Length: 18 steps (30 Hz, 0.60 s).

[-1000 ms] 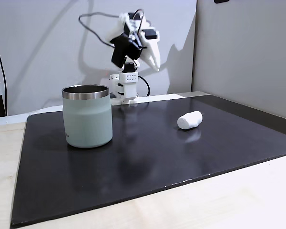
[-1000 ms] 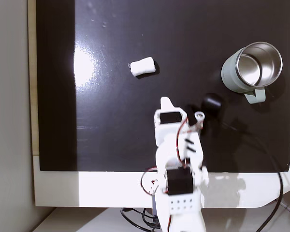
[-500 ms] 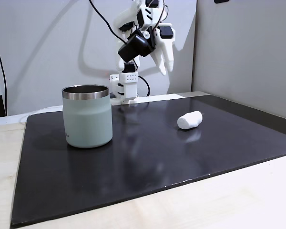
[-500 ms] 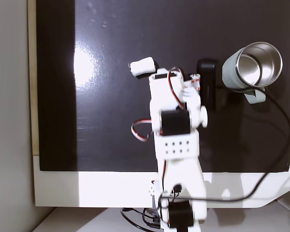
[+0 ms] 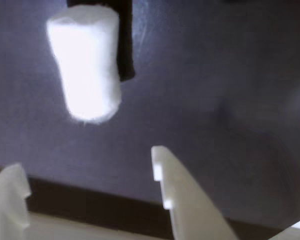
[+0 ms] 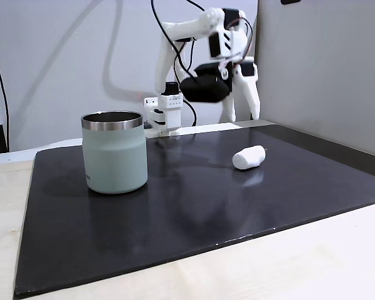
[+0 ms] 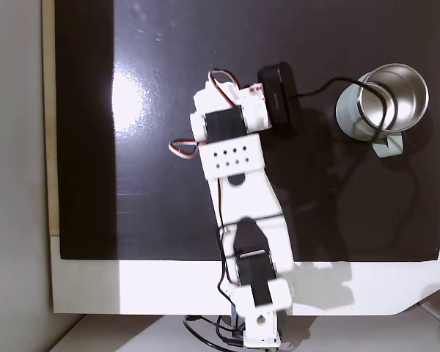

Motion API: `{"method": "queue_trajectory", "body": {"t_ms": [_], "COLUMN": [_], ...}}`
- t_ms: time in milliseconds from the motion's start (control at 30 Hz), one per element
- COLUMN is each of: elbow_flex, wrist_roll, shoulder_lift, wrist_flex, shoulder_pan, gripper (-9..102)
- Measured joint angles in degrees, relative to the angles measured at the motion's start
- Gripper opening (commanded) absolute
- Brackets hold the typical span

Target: Grasp a gauze and put it in the cup.

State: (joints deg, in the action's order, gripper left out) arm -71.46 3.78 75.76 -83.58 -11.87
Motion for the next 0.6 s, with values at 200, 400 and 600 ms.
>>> {"method": "queue_trajectory", "body": {"t_ms": [200,400,600], "elbow_flex": [6.06,13.97,26.28], "wrist_roll": [-0.44,-0.97,-0.7], "shoulder_lift": [-9.93,-19.51,-30.23], "wrist_flex": [-0.53,-2.2,-6.94], "shoulder_pan": [0.0,0.09,-0.44], "gripper": [29,29,29]}}
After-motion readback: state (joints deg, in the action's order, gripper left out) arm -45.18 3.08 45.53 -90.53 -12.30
